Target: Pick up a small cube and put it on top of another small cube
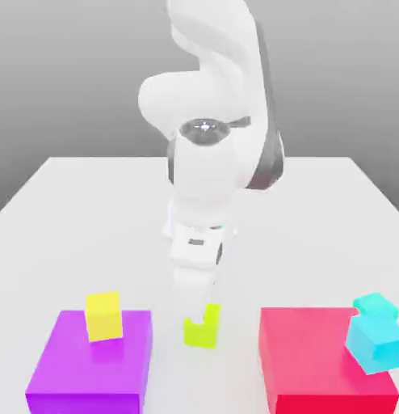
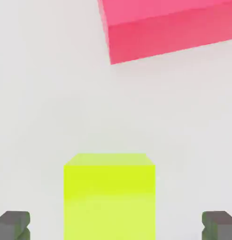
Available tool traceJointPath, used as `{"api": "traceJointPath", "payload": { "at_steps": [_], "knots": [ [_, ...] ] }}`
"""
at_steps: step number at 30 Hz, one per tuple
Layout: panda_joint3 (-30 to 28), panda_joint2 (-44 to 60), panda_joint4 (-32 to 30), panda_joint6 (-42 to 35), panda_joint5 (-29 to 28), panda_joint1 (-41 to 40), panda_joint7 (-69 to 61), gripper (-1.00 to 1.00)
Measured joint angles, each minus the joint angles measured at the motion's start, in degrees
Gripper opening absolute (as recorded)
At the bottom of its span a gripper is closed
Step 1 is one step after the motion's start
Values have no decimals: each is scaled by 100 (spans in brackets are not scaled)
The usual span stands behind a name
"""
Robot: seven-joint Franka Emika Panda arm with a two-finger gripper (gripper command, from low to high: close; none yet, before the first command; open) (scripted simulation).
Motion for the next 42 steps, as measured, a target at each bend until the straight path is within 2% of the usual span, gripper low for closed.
{"api": "traceJointPath", "payload": {
  "at_steps": [3,4,10,12,15,19,25,37,42],
  "knots": [
    [727,617,112,512,319,-657,-252,0],
    [838,721,131,599,356,-761,-282,-100],
    [893,772,140,628,370,-815,-295,-100],
    [722,554,98,449,263,-668,-209,-100],
    [341,-14,-11,-6,-245,-418,165,-100],
    [241,-766,-129,-634,-876,-502,685,-100],
    [608,-800,594,-1232,-1114,107,933,-100],
    [1741,-565,1650,-2205,-870,2253,-753,-100],
    [1662,183,1742,-1551,-1073,2365,-771,-100]
  ]
}}
